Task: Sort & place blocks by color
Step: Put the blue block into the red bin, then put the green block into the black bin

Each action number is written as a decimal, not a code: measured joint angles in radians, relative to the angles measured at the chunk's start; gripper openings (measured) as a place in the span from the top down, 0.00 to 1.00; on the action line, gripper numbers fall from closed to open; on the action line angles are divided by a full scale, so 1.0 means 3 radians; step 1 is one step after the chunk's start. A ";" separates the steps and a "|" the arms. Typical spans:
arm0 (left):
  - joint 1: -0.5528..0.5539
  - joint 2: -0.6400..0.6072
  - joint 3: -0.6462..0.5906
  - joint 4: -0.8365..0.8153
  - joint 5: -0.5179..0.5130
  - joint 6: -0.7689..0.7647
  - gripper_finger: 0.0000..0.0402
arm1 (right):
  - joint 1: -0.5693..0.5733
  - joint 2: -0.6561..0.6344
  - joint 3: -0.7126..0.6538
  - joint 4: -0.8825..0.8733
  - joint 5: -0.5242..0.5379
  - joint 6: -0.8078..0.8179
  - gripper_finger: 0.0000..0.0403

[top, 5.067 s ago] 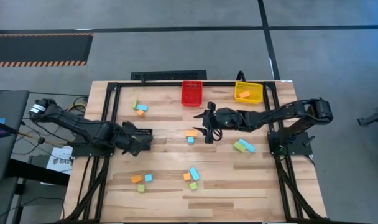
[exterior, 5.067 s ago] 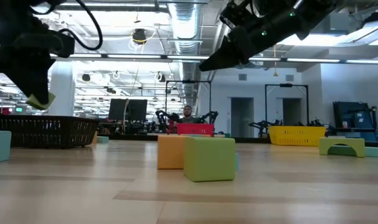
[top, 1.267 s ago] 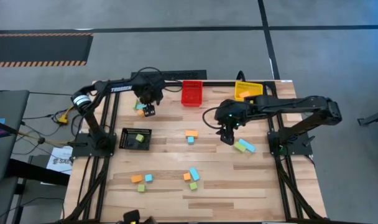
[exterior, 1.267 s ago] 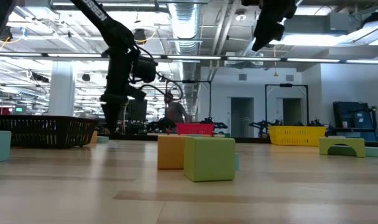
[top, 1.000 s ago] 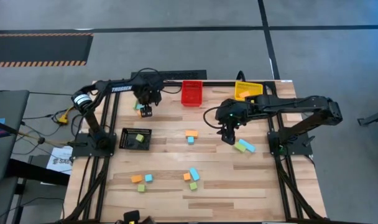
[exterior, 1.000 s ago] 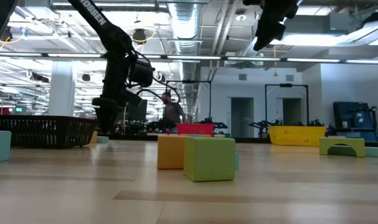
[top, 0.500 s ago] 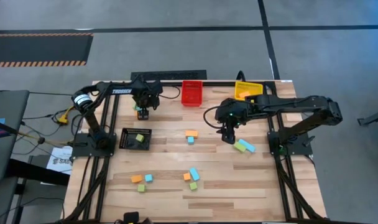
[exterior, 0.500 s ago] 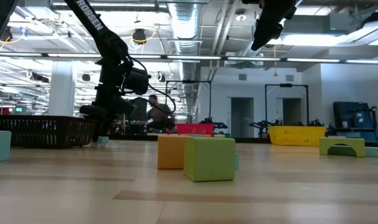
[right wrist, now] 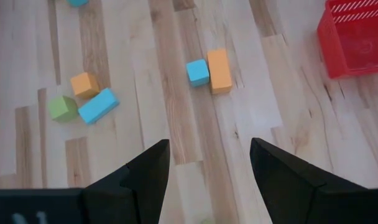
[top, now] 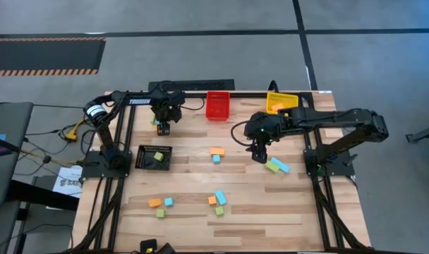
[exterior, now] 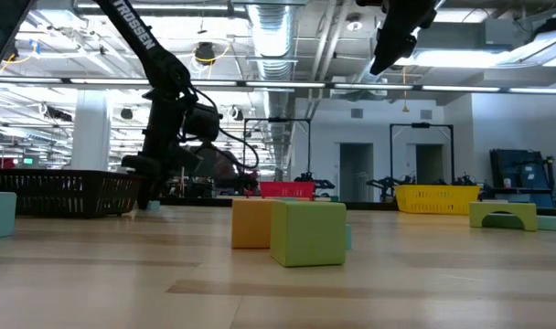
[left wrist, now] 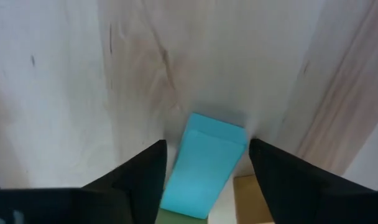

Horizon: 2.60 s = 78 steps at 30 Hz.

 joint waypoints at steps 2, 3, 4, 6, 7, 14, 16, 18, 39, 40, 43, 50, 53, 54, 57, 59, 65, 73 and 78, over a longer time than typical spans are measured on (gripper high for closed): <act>0.0001 0.0000 0.0010 -0.0014 0.0055 -0.0054 0.53 | 0.0003 0.0000 0.0000 -0.0008 0.0000 0.0004 0.39; 0.0005 0.0008 0.0035 -0.0052 0.0108 -0.0056 0.57 | 0.0003 0.0000 0.0000 -0.0008 -0.0001 0.0008 0.39; 0.0012 0.0020 0.0065 -0.0088 0.0146 -0.0047 0.62 | 0.0004 0.0000 0.0000 -0.0008 -0.0001 0.0009 0.39; 0.0013 0.0028 0.0143 -0.0152 0.0129 -0.0040 0.74 | 0.0003 0.0000 0.0000 -0.0007 -0.0001 0.0001 0.39; 0.0020 0.0032 0.0198 -0.0197 0.0119 -0.0038 0.78 | 0.0000 0.0000 0.0000 -0.0007 0.0000 -0.0003 0.39; 0.0051 0.0045 0.0697 -0.0411 0.0480 -0.0330 0.77 | -0.0008 -0.0001 0.0000 -0.0267 0.0000 0.0017 0.39; 0.0061 0.0036 0.0855 -0.0405 0.0715 -0.0462 0.77 | -0.0024 -0.0037 0.0000 -0.0400 0.0005 0.0057 0.39; 0.0054 0.0006 0.1041 -0.0357 0.1045 -0.0667 0.77 | -0.0037 -0.0064 0.0003 -0.0415 0.0043 0.0115 0.39; -0.0237 0.0398 0.1253 0.1875 0.2229 -0.4353 0.77 | -0.0447 -0.0318 -0.0001 -0.0415 0.0987 0.0428 0.39; -0.0238 0.0425 0.1253 0.1907 0.2203 -0.4407 0.77 | -0.0449 -0.0318 -0.0001 -0.0399 0.0998 0.0416 0.39; -0.0240 0.0454 0.1255 0.1991 0.2070 -0.4474 0.77 | -0.0473 -0.0317 -0.0001 -0.0352 0.1010 0.0335 0.39; -0.0235 0.0454 0.1256 0.2015 0.1919 -0.4488 0.77 | -0.0512 -0.0322 -0.0001 -0.0348 0.1019 0.0239 0.39; -0.0248 0.0454 0.1256 0.2049 0.1942 -0.4416 0.74 | -0.0511 -0.0322 -0.0001 -0.0343 0.1020 0.0162 0.39; -0.0259 0.0454 0.1257 0.2049 0.1895 -0.4416 0.70 | -0.0511 -0.0322 -0.0001 -0.0342 0.1011 0.0133 0.39; -0.0271 0.0454 0.1257 0.2058 0.1801 -0.4473 0.50 | -0.0511 -0.0322 -0.0001 -0.0343 0.0970 0.0081 0.39; -0.0268 0.0454 0.1257 0.2080 0.1805 -0.4488 0.37 | -0.0510 -0.0322 -0.0001 -0.0343 0.0969 0.0076 0.39; -0.0193 0.0454 0.1387 0.2098 0.1918 -0.4519 0.13 | -0.0510 -0.0322 -0.0001 -0.0343 0.0962 0.0004 0.39; -0.0124 0.0237 0.1999 0.1190 0.1645 -0.3845 0.12 | -0.0593 -0.0322 -0.0001 -0.0293 0.0573 -0.0207 0.39; -0.0199 -0.0205 0.2069 0.0846 0.1084 -0.3446 0.16 | -0.0719 -0.0322 -0.0001 -0.0116 0.0245 -0.0438 0.39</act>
